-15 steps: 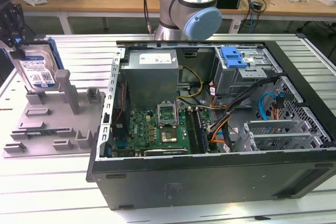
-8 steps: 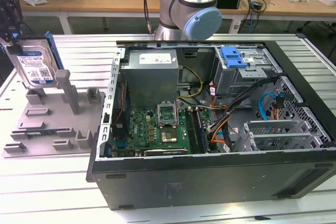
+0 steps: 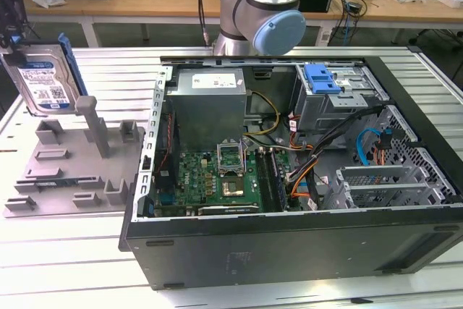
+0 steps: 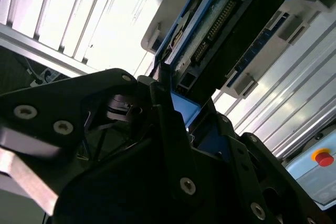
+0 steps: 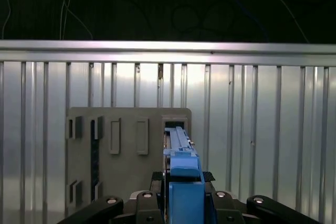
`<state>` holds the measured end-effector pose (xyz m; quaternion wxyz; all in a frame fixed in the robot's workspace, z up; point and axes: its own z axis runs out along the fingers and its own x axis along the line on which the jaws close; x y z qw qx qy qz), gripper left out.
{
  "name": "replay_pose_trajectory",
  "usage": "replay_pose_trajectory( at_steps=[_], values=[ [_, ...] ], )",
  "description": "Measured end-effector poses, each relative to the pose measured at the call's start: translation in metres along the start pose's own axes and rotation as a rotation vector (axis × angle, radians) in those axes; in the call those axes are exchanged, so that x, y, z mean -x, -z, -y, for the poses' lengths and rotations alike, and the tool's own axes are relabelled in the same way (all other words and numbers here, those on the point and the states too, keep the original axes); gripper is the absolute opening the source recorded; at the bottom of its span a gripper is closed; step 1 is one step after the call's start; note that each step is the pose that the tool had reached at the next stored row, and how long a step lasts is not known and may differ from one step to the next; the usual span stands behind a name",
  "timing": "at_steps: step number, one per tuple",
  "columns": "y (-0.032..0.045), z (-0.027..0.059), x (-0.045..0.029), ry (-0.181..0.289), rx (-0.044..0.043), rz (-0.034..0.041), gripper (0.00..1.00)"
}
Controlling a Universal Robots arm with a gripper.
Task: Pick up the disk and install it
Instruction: 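Pick up the disk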
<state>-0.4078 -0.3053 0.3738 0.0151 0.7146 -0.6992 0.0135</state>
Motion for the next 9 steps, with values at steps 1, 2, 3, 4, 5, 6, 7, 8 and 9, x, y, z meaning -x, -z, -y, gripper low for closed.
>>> replay_pose_trajectory(
  at_steps=[1, 2, 3, 4, 5, 6, 7, 8, 9],
  values=[
    [0.0017, 0.0000, -0.0001, 0.000, 0.0000, 0.0000, 0.37],
    [0.0040, 0.0000, -0.0002, 0.000, 0.0000, 0.0000, 0.37],
    [0.0057, 0.0000, -0.0002, 0.000, 0.0000, 0.0000, 0.37],
    [0.0082, 0.0000, -0.0003, 0.000, 0.0000, 0.0000, 0.37],
    [0.0099, 0.0000, -0.0004, 0.000, 0.0000, 0.0000, 0.37],
    [0.0113, 0.0000, -0.0005, 0.000, 0.0000, 0.0000, 0.37],
    [0.0132, 0.0000, -0.0005, 0.000, -0.0001, 0.0000, 0.37],
    [0.0149, 0.0000, -0.0006, 0.000, 0.0000, 0.0000, 0.37],
    [0.0189, -0.0001, -0.0008, 0.000, 0.0000, 0.0000, 0.37]
  ],
)
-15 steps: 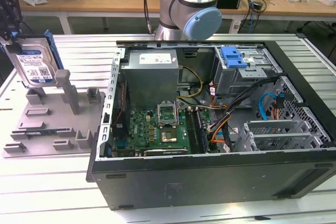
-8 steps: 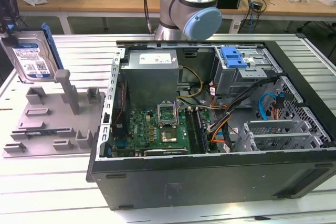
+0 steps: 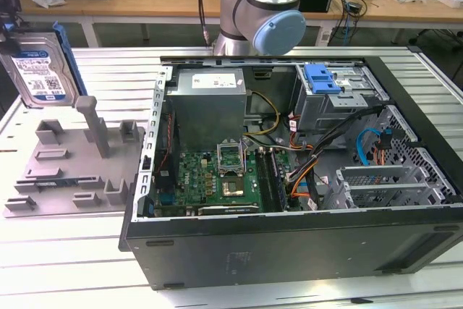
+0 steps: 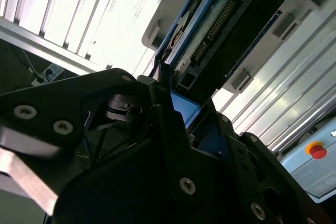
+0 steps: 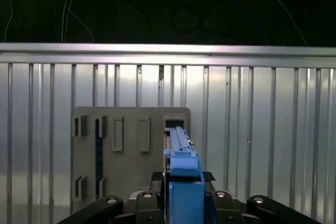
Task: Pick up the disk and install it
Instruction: 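Pick up the disk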
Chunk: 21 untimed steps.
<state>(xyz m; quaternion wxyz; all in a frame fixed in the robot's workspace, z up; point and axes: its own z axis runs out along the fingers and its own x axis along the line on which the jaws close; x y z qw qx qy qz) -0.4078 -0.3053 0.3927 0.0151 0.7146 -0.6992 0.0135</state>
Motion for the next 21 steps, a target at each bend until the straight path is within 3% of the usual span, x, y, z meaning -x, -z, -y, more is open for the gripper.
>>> replay_pose_trajectory(
  at_steps=[11, 14, 21],
  values=[
    [0.0213, -0.0001, -0.0009, 0.000, -0.0001, 0.0000, 0.37],
    [0.0328, -0.0001, -0.0016, 0.000, 0.0000, 0.0000, 0.37],
    [0.0487, -0.0002, -0.0029, 0.000, 0.0000, 0.0000, 0.37]
  ],
)
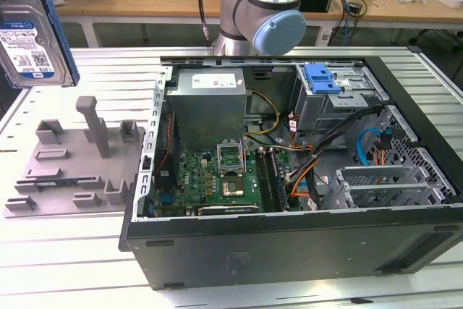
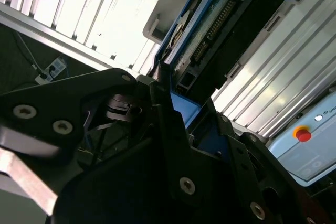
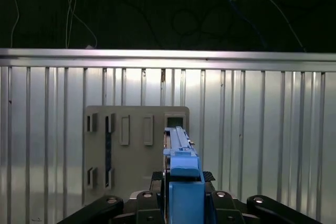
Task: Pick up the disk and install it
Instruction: 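Pick up the disk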
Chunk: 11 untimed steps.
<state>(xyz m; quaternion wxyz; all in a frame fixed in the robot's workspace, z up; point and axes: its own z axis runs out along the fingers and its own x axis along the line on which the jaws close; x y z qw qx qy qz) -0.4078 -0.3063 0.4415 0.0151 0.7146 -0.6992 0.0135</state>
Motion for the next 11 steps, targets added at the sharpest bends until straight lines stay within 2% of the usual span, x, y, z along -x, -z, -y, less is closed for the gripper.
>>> replay_pose_trajectory(
  at_steps=[10, 11],
  values=[
    [0.0310, -0.0001, -0.0043, 0.000, 0.0001, 0.0000, 0.37],
    [0.0322, -0.0002, -0.0045, 0.000, 0.0001, -0.0001, 0.37]
  ],
)
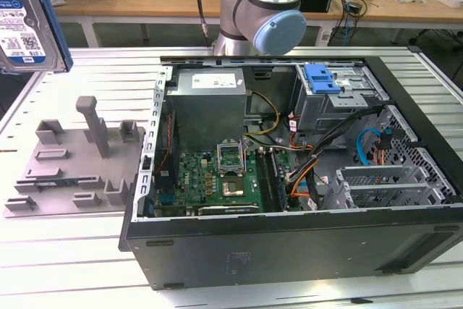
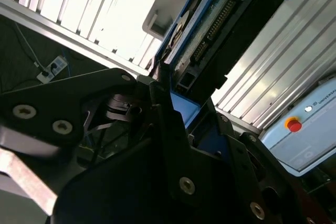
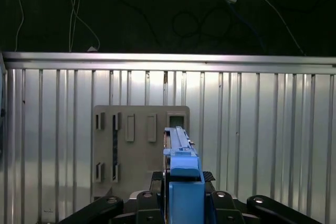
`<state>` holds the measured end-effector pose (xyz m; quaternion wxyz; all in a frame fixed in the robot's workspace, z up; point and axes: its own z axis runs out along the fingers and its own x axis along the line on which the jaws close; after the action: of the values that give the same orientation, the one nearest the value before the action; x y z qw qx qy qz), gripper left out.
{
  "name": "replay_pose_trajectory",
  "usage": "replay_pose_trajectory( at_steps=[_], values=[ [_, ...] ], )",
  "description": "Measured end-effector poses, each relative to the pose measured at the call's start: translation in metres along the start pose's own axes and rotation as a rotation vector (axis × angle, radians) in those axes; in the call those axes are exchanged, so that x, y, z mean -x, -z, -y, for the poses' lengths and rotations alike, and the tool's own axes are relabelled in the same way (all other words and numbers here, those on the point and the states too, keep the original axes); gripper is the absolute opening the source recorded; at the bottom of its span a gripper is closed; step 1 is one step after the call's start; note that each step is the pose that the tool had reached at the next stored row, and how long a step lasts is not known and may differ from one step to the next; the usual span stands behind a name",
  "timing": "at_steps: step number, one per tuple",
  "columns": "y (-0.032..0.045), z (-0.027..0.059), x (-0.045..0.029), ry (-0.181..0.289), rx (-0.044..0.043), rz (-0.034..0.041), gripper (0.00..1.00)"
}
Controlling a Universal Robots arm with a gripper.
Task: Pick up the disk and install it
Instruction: 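Pick up the disk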
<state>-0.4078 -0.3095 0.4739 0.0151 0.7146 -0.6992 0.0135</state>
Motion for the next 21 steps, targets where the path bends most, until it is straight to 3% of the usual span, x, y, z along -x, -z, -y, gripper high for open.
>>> replay_pose_trajectory(
  at_steps=[16, 21],
  values=[
    [0.0018, 0.0000, -0.0004, 0.000, 0.0000, -0.0020, 0.37],
    [0.0017, 0.0058, -0.0022, 0.000, 0.0000, -0.0050, 0.37]
  ],
)
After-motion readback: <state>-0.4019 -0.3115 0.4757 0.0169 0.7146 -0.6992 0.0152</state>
